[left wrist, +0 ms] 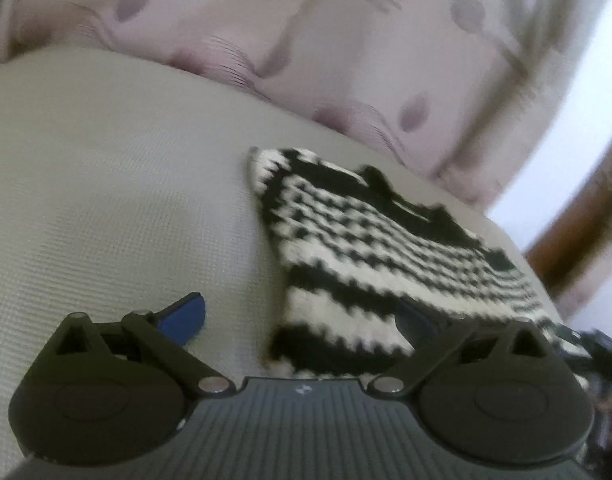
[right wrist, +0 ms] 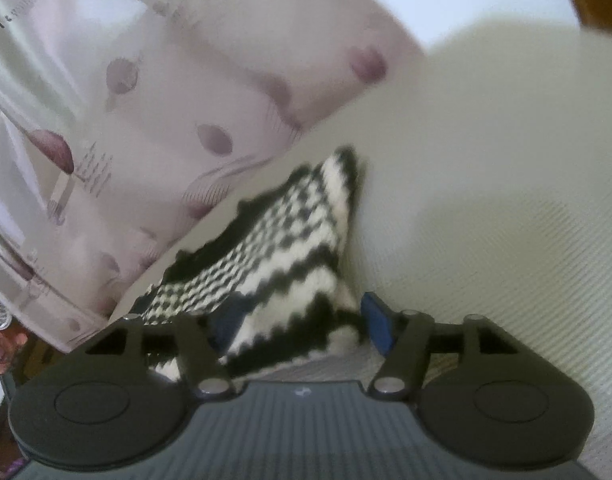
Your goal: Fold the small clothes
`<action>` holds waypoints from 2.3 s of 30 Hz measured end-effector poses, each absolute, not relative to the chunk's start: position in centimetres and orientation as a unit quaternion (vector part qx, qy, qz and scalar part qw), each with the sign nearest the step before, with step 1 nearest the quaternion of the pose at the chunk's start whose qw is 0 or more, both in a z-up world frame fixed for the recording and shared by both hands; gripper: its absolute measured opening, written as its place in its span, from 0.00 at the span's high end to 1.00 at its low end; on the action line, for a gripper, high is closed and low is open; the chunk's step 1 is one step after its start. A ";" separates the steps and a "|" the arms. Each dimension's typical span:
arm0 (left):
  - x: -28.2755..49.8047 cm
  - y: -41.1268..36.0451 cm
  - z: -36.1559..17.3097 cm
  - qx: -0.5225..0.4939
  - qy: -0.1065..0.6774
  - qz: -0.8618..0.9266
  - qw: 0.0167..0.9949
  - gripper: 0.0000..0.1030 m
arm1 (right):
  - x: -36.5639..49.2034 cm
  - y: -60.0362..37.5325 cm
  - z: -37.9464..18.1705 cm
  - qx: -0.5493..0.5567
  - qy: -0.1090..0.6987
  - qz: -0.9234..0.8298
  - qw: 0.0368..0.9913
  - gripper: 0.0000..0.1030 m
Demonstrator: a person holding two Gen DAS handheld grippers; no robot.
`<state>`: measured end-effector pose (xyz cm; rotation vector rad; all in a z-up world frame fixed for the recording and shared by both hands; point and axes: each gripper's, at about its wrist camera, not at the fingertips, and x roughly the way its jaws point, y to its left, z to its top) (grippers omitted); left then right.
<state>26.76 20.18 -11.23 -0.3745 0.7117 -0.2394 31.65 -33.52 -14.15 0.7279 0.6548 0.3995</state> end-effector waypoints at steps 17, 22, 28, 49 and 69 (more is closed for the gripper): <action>24.2 20.8 -10.1 -0.240 0.369 -0.120 0.890 0.83 | 28.9 -32.8 -13.0 0.352 0.332 0.214 0.848 0.84; 21.1 21.5 -8.3 -0.242 0.372 -0.127 0.887 0.89 | 25.1 -33.2 -12.3 0.364 0.323 0.221 0.845 0.84; 16.7 21.4 -6.8 -0.217 0.370 -0.134 0.893 0.94 | 20.2 -34.3 -12.5 0.386 0.322 0.222 0.835 0.85; 23.5 16.8 -8.7 -0.148 0.400 -0.156 0.891 0.79 | 21.6 -32.5 -13.8 0.372 0.315 0.217 0.846 0.25; 17.5 19.7 -5.1 -0.159 0.344 -0.099 0.920 0.02 | 18.4 -36.4 -12.4 0.366 0.297 0.187 0.862 0.59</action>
